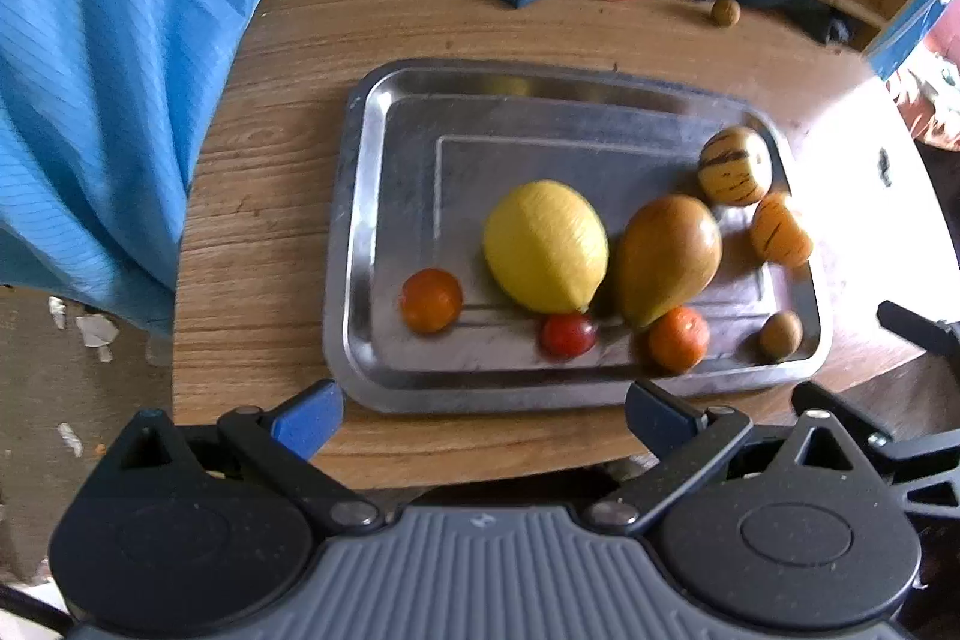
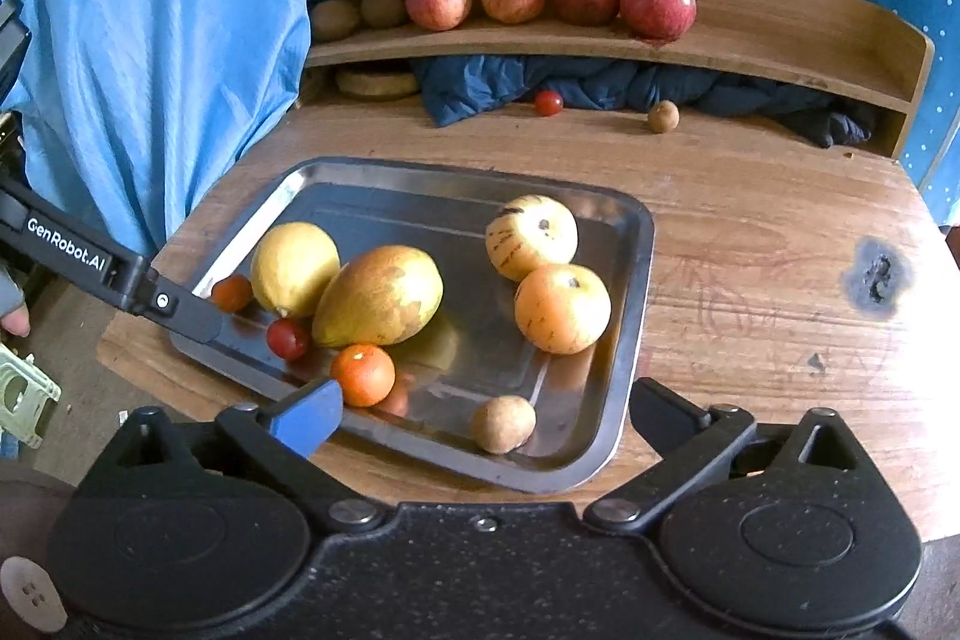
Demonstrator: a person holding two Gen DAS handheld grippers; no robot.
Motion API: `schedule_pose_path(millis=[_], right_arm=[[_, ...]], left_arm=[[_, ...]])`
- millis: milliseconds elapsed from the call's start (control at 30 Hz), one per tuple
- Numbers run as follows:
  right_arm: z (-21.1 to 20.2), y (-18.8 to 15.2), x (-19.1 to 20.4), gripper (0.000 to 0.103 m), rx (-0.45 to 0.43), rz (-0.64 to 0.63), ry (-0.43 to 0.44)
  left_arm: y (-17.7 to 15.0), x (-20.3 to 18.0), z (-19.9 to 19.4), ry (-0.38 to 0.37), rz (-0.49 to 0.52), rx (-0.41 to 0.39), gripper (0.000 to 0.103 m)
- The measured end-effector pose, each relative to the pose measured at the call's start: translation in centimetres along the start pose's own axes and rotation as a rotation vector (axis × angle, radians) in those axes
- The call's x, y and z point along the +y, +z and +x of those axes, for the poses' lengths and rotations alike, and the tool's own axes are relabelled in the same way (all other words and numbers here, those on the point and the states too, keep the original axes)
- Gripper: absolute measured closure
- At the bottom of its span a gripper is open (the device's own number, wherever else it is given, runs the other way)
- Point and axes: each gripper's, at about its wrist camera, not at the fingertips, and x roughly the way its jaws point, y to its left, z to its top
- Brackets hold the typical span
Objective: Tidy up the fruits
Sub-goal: 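Withdraw both tools from the tray and reach under the shelf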
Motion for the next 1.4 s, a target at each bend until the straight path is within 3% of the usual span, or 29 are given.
schedule_pose_path(millis=[400,800,1400], right_arm=[[0.3,-0.8,-0.9,0.001,0.044,0.022,-0.05],[0.0,-0.6,-3.2,0.001,0.019,0.078,-0.097],[2.4,2.0,-5.7,0.001,-0.001,0.145,-0.153]], left_arm=[[0.7,-2.1,-0.1,0.023,0.092,0.026,0.001],[3.3,-4.4,0.4,0.024,0.167,0.013,0.001],[8.6,-5.3,2.6,0.01,0.185,0.007,0.001]])
